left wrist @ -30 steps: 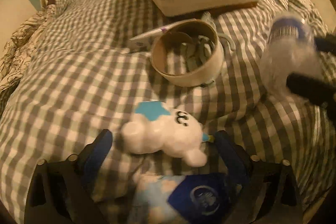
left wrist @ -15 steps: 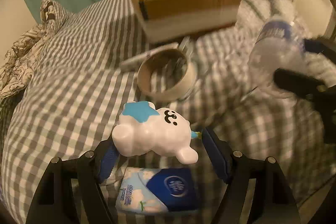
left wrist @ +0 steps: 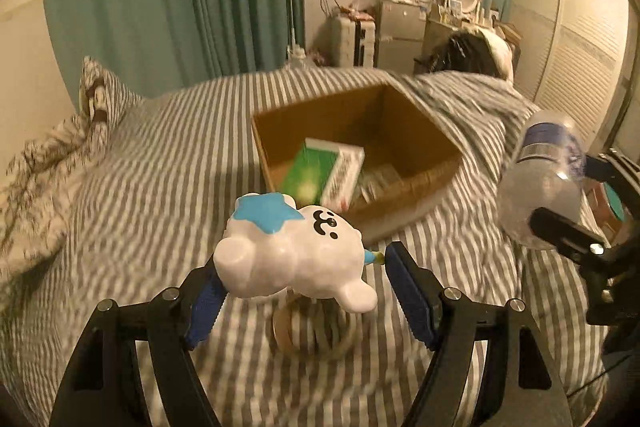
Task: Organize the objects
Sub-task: 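Carry the toy and floss container into the cardboard box while both tools release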
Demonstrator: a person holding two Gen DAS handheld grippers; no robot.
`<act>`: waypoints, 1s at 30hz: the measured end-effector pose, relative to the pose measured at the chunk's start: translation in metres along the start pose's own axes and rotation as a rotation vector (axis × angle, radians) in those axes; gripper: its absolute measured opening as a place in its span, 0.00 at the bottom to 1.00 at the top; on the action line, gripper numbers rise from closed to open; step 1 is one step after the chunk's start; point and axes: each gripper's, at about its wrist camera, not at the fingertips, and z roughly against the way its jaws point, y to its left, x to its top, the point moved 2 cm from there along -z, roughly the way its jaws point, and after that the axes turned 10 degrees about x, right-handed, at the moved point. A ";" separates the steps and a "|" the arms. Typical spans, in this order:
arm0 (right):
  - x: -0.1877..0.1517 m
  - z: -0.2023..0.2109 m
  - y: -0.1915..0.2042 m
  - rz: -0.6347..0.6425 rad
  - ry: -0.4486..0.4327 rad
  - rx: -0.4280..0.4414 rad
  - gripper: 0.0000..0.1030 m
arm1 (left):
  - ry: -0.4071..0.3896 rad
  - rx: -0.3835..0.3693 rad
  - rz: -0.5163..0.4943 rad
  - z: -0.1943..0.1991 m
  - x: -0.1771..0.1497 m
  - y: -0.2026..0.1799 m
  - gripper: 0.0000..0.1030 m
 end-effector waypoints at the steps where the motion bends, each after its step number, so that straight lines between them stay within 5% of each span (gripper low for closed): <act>1: 0.007 -0.001 -0.004 0.000 -0.008 -0.004 0.86 | -0.005 -0.002 0.002 -0.005 0.008 0.001 0.76; 8: 0.068 -0.029 -0.037 0.013 -0.064 -0.049 0.86 | -0.050 0.004 0.004 -0.045 0.068 -0.013 0.76; 16: 0.109 -0.097 -0.077 -0.058 -0.054 -0.036 0.86 | -0.035 0.013 -0.005 -0.103 0.100 -0.023 0.76; 23: 0.112 -0.158 -0.098 -0.090 0.008 -0.017 0.86 | -0.002 0.039 -0.034 -0.151 0.102 -0.034 0.76; 30: 0.099 -0.176 -0.105 -0.119 0.009 0.003 0.86 | 0.000 0.069 -0.043 -0.172 0.099 -0.027 0.77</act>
